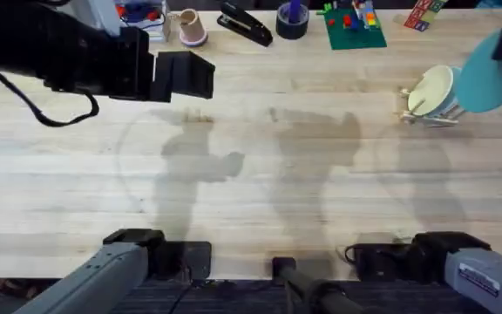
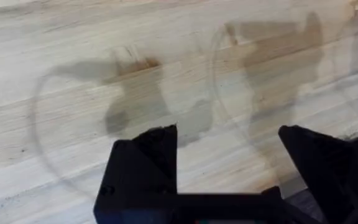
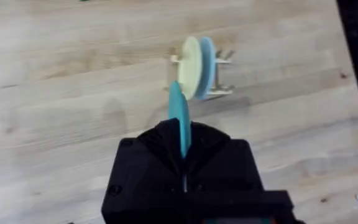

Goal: Pick up the plates from the table one by one and place each into a slot on the dish rack.

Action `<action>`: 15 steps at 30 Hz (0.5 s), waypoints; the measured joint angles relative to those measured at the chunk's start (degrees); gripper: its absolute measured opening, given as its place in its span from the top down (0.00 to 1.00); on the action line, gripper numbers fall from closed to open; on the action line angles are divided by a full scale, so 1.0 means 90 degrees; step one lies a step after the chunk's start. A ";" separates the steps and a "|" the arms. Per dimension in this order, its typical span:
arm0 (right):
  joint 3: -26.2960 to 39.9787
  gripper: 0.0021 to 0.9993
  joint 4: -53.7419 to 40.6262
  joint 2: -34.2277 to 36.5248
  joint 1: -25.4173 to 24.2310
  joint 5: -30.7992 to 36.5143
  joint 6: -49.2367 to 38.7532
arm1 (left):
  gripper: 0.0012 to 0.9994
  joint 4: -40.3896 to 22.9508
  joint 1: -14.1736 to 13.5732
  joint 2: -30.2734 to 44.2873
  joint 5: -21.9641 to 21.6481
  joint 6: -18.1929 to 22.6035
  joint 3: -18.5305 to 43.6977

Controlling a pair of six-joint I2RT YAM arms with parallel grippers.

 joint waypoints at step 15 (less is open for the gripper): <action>0.0000 0.97 0.0128 0.0002 -0.1524 0.0001 -0.0997 | 0.00 0.0000 0.0000 0.0000 -0.0002 -0.0001 0.0001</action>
